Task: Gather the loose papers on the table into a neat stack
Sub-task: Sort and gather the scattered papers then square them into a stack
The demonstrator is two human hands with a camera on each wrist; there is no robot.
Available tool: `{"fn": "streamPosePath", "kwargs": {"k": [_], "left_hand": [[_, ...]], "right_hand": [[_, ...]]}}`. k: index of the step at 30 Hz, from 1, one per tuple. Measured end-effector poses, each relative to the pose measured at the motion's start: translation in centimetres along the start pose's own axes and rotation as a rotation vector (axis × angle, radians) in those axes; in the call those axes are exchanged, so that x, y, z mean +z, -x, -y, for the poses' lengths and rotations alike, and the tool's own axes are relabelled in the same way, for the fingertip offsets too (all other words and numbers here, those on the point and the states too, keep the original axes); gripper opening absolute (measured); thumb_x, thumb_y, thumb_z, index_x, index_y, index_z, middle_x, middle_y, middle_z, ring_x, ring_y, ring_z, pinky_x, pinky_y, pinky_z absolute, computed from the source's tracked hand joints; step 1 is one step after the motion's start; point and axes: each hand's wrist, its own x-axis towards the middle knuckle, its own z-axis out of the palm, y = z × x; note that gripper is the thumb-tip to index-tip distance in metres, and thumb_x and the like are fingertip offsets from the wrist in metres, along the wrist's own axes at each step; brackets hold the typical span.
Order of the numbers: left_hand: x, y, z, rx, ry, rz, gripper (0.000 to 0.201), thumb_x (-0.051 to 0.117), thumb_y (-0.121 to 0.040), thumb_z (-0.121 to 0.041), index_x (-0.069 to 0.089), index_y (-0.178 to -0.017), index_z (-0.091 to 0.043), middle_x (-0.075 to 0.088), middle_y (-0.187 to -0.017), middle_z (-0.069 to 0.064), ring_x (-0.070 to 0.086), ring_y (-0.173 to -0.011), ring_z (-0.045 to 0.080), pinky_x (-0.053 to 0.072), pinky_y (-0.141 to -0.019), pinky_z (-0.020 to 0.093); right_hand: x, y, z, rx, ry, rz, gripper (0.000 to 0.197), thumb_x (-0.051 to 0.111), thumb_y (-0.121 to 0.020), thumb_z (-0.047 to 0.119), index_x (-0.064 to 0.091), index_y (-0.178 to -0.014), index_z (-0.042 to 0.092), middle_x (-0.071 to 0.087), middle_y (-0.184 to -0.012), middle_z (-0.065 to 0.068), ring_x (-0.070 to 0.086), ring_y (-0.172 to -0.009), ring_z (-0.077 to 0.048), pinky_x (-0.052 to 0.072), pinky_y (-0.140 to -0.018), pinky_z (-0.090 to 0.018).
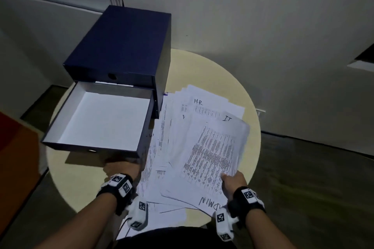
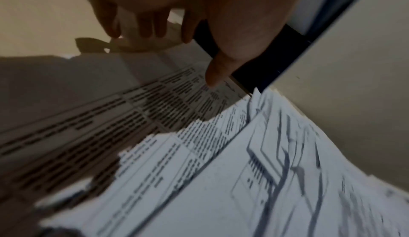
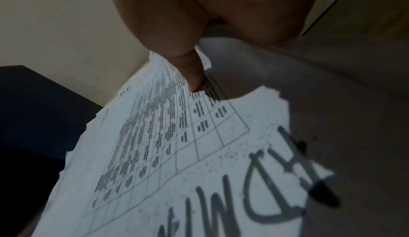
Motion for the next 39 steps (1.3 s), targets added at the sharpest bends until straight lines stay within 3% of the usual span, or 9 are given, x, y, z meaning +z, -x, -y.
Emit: {"fn": "streamPosePath", "kwargs": {"k": [7, 13, 18, 21, 24, 27, 29, 33, 39], "left_hand": [[1.9, -0.3, 0.1, 0.094, 0.218, 0.195, 0.025, 0.062, -0.088, -0.015, 0.065, -0.101, 0.007, 0.067, -0.111, 0.023, 0.064, -0.097, 0.037, 0.048, -0.077, 0.033], [3.2, 1.4, -0.9, 0.120, 0.290, 0.256, 0.062, 0.053, -0.094, -0.045, 0.057, -0.122, 0.011, 0.061, -0.125, 0.026, 0.062, -0.108, 0.038, 0.045, -0.082, 0.030], [2.6, 1.4, -1.2, 0.057, 0.521, 0.171, 0.029, 0.069, -0.087, -0.028, 0.061, -0.089, 0.001, 0.067, -0.103, 0.022, 0.065, -0.095, 0.037, 0.051, -0.082, 0.035], [1.9, 1.8, -1.3, 0.055, 0.475, 0.172, 0.031, 0.068, -0.088, -0.030, 0.066, -0.102, -0.002, 0.059, -0.089, 0.014, 0.059, -0.078, 0.032, 0.047, -0.074, 0.032], [2.0, 2.3, -2.0, 0.167, 0.305, 0.241, 0.019, 0.049, -0.095, -0.044, 0.058, -0.102, -0.029, 0.060, -0.095, 0.012, 0.058, -0.070, 0.027, 0.046, -0.070, 0.029], [3.5, 1.0, -3.0, 0.268, 0.087, 0.342, 0.046, 0.044, -0.080, -0.064, 0.060, -0.093, -0.023, 0.071, -0.087, 0.008, 0.068, -0.083, 0.028, 0.051, -0.086, 0.031], [3.5, 1.5, -3.8, 0.315, -0.034, 0.384, 0.044, 0.052, -0.080, -0.056, 0.057, -0.075, -0.013, 0.065, -0.066, 0.005, 0.068, -0.071, 0.026, 0.054, -0.082, 0.032], [2.7, 3.2, -4.1, 0.397, -0.238, 0.313, 0.033, 0.063, -0.080, -0.037, 0.072, -0.091, -0.007, 0.066, -0.083, 0.006, 0.067, -0.083, 0.026, 0.056, -0.078, 0.034], [0.7, 7.1, -4.7, 0.588, -0.216, 0.078, 0.030, 0.051, -0.094, -0.030, 0.070, -0.093, -0.006, 0.064, -0.105, 0.011, 0.051, -0.085, 0.022, 0.051, -0.082, 0.033]], "right_hand": [[0.5, -1.9, -1.1, 0.032, 0.010, 0.003, 0.070, 0.068, -0.086, 0.035, 0.040, -0.140, 0.000, 0.058, -0.117, -0.013, 0.061, -0.107, -0.037, 0.048, -0.083, -0.038], [0.1, -1.1, -0.7, 0.034, 0.040, -0.001, 0.065, 0.065, -0.090, 0.032, 0.039, -0.141, 0.001, 0.053, -0.138, -0.022, 0.055, -0.122, -0.041, 0.048, -0.100, -0.047], [-1.1, -0.9, -0.8, 0.024, 0.042, -0.014, 0.061, 0.062, -0.094, 0.024, 0.038, -0.142, -0.003, 0.053, -0.138, -0.021, 0.054, -0.121, -0.039, 0.046, -0.097, -0.038], [-1.7, -0.7, -1.0, 0.025, 0.042, -0.013, 0.061, 0.060, -0.096, 0.022, 0.033, -0.144, -0.005, 0.049, -0.141, -0.023, 0.053, -0.118, -0.038, 0.044, -0.091, -0.037], [-1.7, -0.9, -1.0, 0.021, 0.028, -0.006, 0.053, 0.059, -0.097, 0.020, 0.039, -0.139, -0.005, 0.054, -0.130, -0.024, 0.055, -0.106, -0.037, 0.043, -0.084, -0.035], [-1.7, -1.3, -1.3, 0.011, 0.038, -0.002, 0.053, 0.061, -0.095, 0.023, 0.040, -0.137, -0.003, 0.058, -0.106, -0.015, 0.053, -0.089, -0.030, 0.047, -0.078, -0.035], [-1.7, -1.6, -1.5, 0.018, 0.039, 0.007, 0.055, 0.061, -0.095, 0.024, 0.039, -0.137, -0.003, 0.057, -0.098, -0.012, 0.056, -0.084, -0.029, 0.048, -0.067, -0.034], [-1.6, -2.0, -1.6, 0.024, 0.051, 0.012, 0.067, 0.065, -0.091, 0.029, 0.035, -0.143, -0.001, 0.055, -0.133, -0.022, 0.058, -0.113, -0.039, 0.052, -0.092, -0.045], [-1.9, -1.9, -1.5, 0.036, 0.042, 0.014, 0.074, 0.062, -0.095, 0.027, 0.022, -0.151, -0.001, 0.040, -0.149, -0.022, 0.046, -0.130, -0.039, 0.043, -0.095, -0.041]]}}
